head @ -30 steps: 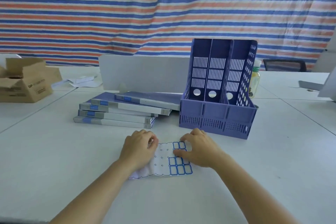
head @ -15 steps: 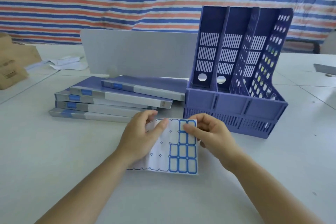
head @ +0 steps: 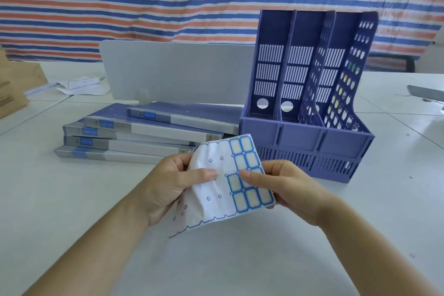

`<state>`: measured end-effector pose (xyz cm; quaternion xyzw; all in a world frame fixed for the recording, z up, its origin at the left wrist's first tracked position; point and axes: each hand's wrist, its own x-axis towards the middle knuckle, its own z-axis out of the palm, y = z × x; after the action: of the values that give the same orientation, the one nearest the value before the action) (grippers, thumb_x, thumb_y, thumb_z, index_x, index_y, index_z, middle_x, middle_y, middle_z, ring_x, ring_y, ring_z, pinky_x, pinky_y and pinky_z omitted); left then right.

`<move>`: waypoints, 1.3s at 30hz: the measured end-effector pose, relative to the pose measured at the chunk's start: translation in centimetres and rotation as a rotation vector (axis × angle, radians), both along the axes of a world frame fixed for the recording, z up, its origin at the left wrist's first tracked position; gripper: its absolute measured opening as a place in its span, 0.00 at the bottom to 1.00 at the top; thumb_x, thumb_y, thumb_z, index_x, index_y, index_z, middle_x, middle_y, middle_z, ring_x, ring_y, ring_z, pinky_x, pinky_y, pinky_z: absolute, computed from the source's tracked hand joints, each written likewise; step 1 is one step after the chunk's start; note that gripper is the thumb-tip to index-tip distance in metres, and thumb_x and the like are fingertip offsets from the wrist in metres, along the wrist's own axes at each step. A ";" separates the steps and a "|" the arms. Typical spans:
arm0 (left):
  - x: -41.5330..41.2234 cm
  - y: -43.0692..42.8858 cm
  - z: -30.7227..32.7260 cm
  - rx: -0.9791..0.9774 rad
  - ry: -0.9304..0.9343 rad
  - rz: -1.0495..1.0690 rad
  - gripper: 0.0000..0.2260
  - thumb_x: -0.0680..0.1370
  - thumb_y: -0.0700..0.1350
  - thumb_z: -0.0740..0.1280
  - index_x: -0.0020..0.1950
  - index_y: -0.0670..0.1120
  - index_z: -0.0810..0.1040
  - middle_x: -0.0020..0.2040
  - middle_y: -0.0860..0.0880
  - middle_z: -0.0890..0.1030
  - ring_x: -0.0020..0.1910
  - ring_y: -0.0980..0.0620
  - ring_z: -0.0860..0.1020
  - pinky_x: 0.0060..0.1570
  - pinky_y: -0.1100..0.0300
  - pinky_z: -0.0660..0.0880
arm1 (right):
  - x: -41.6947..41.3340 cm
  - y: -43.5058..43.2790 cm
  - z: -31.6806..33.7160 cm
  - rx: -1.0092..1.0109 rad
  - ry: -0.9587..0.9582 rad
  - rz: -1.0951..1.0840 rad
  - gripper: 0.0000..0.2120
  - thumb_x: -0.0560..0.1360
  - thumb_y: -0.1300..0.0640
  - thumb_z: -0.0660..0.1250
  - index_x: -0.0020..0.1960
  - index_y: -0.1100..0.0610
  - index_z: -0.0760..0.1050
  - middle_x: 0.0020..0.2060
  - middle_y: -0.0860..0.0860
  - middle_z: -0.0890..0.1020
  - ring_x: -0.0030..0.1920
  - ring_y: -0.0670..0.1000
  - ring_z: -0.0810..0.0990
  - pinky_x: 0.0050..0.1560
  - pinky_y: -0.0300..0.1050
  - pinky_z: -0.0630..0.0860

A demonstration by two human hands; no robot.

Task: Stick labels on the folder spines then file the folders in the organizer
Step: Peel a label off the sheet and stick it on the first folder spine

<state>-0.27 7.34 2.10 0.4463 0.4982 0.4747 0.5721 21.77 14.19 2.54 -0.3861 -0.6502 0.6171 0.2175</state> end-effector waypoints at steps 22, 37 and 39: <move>0.6 -0.7 1.0 -0.036 -0.007 -0.039 0.14 0.74 0.36 0.70 0.59 0.42 0.82 0.55 0.42 0.85 0.54 0.41 0.83 0.54 0.52 0.81 | -0.7 -0.6 -0.3 0.078 0.026 -0.039 0.09 0.74 0.56 0.73 0.53 0.55 0.85 0.48 0.51 0.88 0.50 0.53 0.87 0.57 0.56 0.81; 1.1 -0.6 0.4 -0.023 -0.084 -0.024 0.16 0.70 0.39 0.71 0.58 0.41 0.82 0.56 0.40 0.84 0.54 0.39 0.83 0.53 0.50 0.81 | -0.8 -0.7 -0.3 0.075 0.024 -0.063 0.06 0.74 0.59 0.72 0.50 0.55 0.85 0.47 0.51 0.88 0.48 0.53 0.87 0.56 0.55 0.82; 1.0 -0.6 0.4 -0.028 -0.080 -0.020 0.17 0.70 0.39 0.71 0.59 0.41 0.82 0.56 0.40 0.84 0.54 0.39 0.83 0.54 0.49 0.81 | -0.8 -0.7 -0.3 0.078 0.015 -0.064 0.06 0.74 0.58 0.72 0.50 0.55 0.85 0.46 0.50 0.88 0.48 0.52 0.87 0.56 0.55 0.82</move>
<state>0.77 6.76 2.47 0.4237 0.4771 0.4796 0.6024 20.93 13.45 2.26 -0.3933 -0.6593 0.5871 0.2568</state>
